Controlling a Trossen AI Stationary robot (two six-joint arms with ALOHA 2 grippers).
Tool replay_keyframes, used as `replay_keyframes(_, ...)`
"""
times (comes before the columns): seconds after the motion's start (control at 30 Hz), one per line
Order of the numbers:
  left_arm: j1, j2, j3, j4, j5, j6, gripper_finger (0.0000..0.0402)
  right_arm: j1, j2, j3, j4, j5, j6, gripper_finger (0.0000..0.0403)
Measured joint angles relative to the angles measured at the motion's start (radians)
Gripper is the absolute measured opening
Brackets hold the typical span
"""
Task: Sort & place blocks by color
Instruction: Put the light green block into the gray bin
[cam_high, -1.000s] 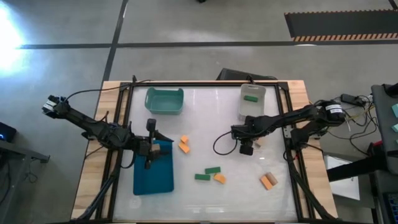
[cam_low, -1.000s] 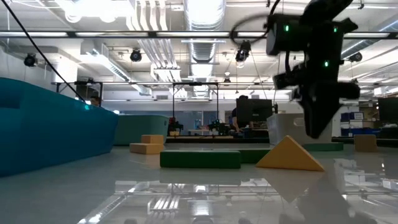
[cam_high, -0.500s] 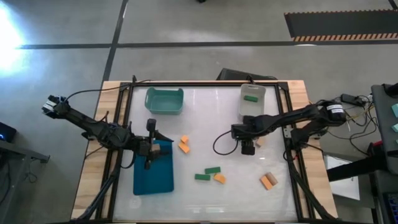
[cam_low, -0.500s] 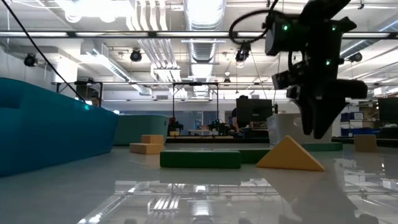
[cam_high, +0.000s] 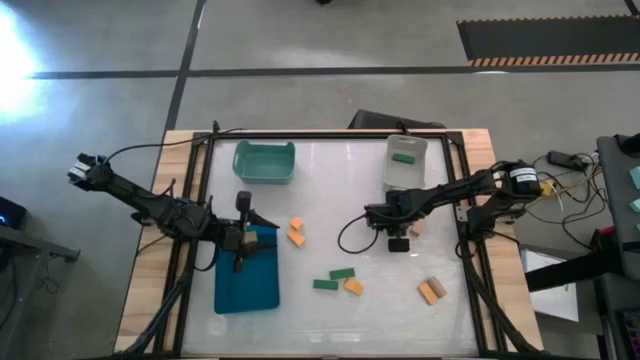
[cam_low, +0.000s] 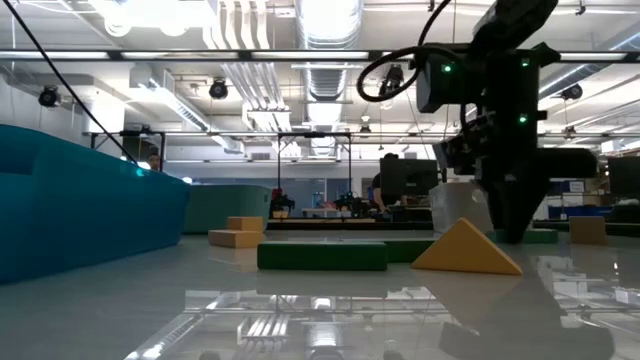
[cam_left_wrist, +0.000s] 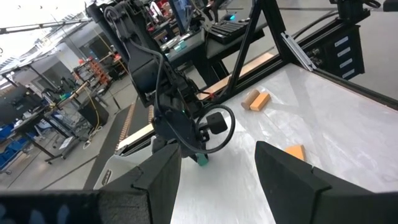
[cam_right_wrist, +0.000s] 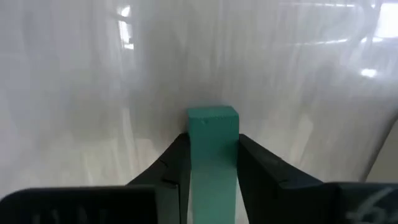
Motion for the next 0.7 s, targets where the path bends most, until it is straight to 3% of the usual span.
replay_keyframes(0.17, 0.0, 0.0, 0.0, 0.0, -0.001, 0.0, 0.0189, -0.002, -0.032, 0.096, -0.016, -0.001, 0.0, 0.0084)
replay_keyframes(0.37, 0.001, 0.0, 0.0, 0.008, -0.05, 0.0, 0.0189, -0.057, -0.038, 0.337, -0.211, 0.004, -0.054, 0.0084)
replay_keyframes(0.5, 0.005, 0.0, 0.0, 0.012, -0.104, 0.006, 0.0189, -0.153, -0.041, 0.449, -0.29, 0.007, -0.129, 0.0084)
replay_keyframes(0.7, 0.005, -0.001, 0.0, 0.017, -0.158, 0.006, 0.0189, -0.349, -0.04, 0.481, -0.337, 0.005, -0.272, 0.0084)
